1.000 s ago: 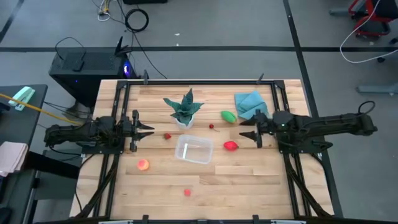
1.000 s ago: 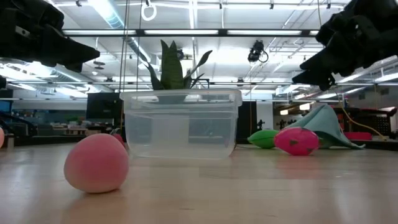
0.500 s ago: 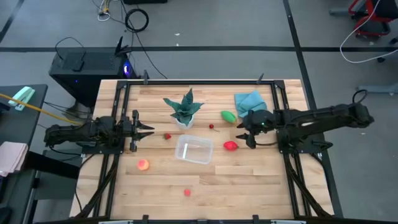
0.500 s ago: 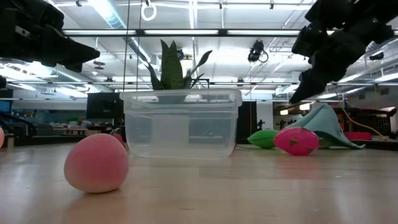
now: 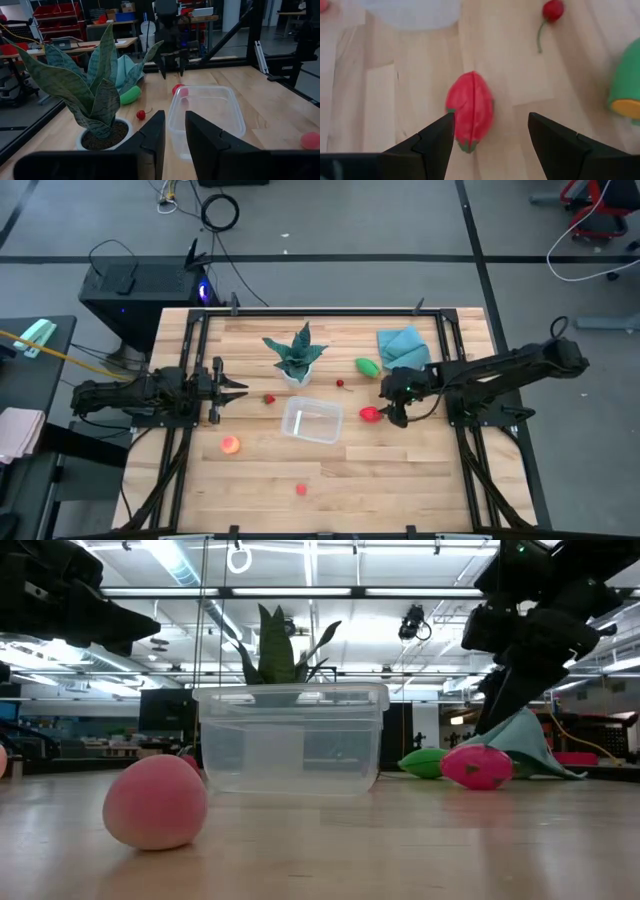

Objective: Pick and placing Produce into tupperware
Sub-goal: Put the dragonfruit into the transparent container

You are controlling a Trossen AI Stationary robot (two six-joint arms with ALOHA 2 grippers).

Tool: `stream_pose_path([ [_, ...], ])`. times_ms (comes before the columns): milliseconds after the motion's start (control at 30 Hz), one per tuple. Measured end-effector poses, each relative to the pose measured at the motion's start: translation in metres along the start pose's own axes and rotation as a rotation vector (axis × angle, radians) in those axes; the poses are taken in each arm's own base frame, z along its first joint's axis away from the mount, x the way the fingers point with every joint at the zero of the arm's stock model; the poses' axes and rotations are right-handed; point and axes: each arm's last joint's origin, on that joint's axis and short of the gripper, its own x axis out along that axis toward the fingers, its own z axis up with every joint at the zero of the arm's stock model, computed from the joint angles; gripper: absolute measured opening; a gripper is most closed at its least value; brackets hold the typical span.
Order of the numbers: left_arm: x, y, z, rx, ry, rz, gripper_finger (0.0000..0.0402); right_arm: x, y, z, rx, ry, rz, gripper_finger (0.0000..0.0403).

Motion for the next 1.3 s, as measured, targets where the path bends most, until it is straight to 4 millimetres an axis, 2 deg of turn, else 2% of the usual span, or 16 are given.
stream_pose_path([
  [233,0.0,0.0,0.0,0.0,0.0,0.0,0.0088,0.016,0.009,-0.002,-0.02,0.028,0.006,0.0264],
  [567,0.0,0.0,0.0,-0.001,0.001,0.0,0.0081,0.036,0.009,-0.006,-0.018,0.085,-0.028,0.027],
  [1000,0.0,0.0,0.0,-0.003,0.002,0.0,0.0084,0.043,0.01,0.0,-0.022,0.026,-0.026,0.027],
  [1300,0.0,0.0,0.0,-0.006,0.003,0.0,0.0086,0.061,0.009,-0.007,-0.022,0.09,-0.028,0.027],
])
